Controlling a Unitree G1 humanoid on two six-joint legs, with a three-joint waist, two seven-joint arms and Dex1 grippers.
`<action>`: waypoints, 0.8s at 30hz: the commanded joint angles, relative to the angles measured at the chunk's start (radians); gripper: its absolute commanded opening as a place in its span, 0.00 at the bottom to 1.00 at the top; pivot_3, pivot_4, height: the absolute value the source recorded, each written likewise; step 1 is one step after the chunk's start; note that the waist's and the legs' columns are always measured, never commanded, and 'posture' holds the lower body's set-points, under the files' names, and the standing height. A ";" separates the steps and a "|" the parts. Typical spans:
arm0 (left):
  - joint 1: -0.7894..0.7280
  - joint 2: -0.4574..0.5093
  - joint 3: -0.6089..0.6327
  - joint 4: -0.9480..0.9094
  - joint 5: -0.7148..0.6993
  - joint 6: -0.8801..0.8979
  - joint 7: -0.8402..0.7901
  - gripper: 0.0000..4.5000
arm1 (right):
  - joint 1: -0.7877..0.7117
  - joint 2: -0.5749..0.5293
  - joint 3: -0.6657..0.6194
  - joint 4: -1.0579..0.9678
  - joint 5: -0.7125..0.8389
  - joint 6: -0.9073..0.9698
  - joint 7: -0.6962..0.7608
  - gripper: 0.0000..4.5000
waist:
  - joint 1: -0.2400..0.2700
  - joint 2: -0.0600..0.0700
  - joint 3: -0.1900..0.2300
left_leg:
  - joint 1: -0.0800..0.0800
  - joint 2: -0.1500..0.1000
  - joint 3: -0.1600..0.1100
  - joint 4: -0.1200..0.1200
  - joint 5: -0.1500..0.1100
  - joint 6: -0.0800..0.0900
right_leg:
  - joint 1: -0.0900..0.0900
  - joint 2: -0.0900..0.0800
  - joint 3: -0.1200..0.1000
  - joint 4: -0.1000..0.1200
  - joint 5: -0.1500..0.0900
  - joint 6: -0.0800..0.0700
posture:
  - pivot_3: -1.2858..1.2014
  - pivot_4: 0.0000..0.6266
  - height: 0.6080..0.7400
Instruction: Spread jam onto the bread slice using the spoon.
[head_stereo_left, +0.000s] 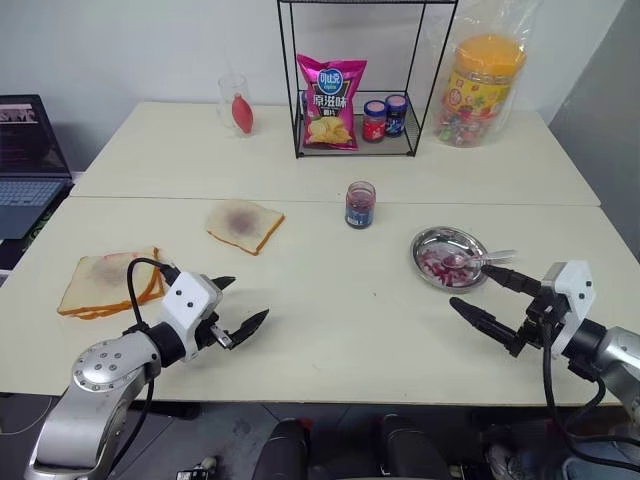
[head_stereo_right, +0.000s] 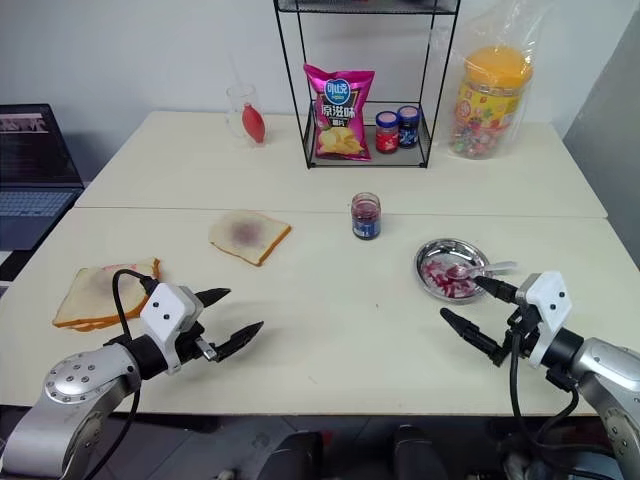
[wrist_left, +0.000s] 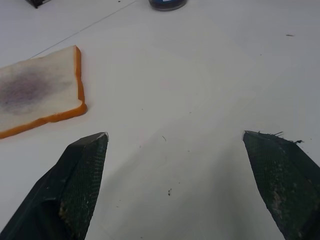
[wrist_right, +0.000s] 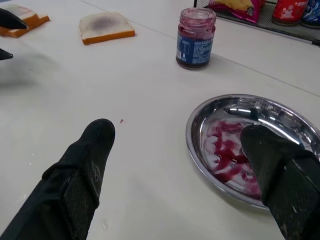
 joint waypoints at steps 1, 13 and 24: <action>-0.011 0.007 -0.004 -0.041 -0.010 -0.012 -0.008 1.00 | 0.007 0.013 -0.007 -0.025 -0.013 -0.036 0.011 0.99 | 0.000 0.000 0.000 | 0.000 0.000 0.000 0.000 0.000 0.000 | 0.000 0.000 0.000 0.000 0.000 0.000 | 0.52 0.24 1.00; -0.015 0.008 -0.015 -0.034 -0.046 -0.025 -0.062 1.00 | 0.027 0.047 0.007 0.003 -0.054 -0.091 0.033 0.99 | 0.000 0.000 0.000 | 0.000 0.000 0.000 0.000 0.000 0.000 | 0.000 0.000 0.000 0.000 0.000 0.000 | 0.52 0.24 1.00; -0.093 -0.085 -0.028 0.013 0.057 -0.077 0.101 1.00 | 0.016 0.064 0.068 0.005 -0.091 -0.107 0.055 0.99 | 0.000 0.000 0.000 | 0.001 0.000 0.000 0.001 0.000 0.000 | 0.000 0.000 0.000 0.001 0.000 0.000 | 0.52 0.24 1.00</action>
